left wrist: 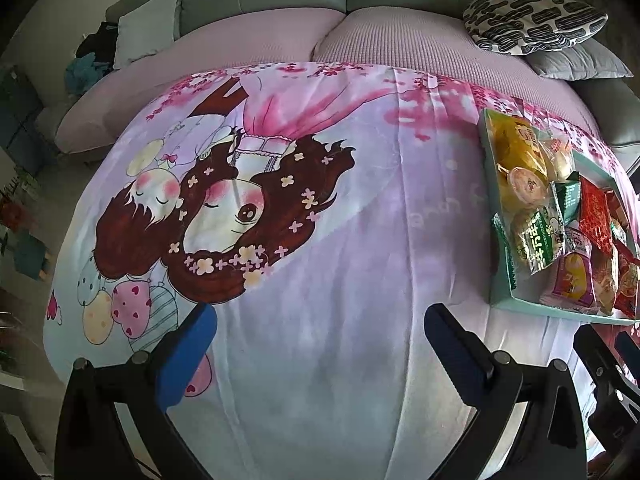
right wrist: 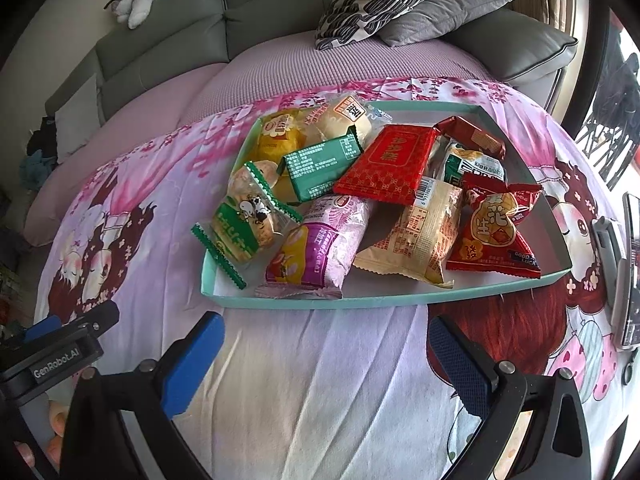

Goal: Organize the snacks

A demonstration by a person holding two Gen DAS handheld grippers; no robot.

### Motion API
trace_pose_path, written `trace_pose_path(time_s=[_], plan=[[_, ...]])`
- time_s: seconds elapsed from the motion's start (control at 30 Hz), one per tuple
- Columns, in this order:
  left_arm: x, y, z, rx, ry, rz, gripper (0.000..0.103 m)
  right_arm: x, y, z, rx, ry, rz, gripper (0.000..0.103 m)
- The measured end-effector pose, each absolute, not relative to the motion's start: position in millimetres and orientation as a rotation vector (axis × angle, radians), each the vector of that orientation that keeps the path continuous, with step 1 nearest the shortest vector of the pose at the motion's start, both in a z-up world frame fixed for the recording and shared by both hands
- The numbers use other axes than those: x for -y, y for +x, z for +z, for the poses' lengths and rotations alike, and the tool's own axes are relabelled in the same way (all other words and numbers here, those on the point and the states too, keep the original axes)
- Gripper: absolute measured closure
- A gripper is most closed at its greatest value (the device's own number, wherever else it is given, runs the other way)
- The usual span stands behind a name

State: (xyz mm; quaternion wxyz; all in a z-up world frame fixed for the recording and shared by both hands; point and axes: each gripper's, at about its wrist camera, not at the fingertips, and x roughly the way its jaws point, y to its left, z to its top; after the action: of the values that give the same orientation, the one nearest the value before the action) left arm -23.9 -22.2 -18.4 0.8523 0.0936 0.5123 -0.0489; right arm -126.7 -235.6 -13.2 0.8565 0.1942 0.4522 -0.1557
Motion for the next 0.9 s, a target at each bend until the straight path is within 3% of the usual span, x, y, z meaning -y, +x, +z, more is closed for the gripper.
trace_pose_path(time_s=[0.9], plan=[[21.6,-23.1,-18.7,-1.080,0.194,-0.103,0.000,235.5,-126.2,-14.9,-0.954,0.413,-0.321,0.000]])
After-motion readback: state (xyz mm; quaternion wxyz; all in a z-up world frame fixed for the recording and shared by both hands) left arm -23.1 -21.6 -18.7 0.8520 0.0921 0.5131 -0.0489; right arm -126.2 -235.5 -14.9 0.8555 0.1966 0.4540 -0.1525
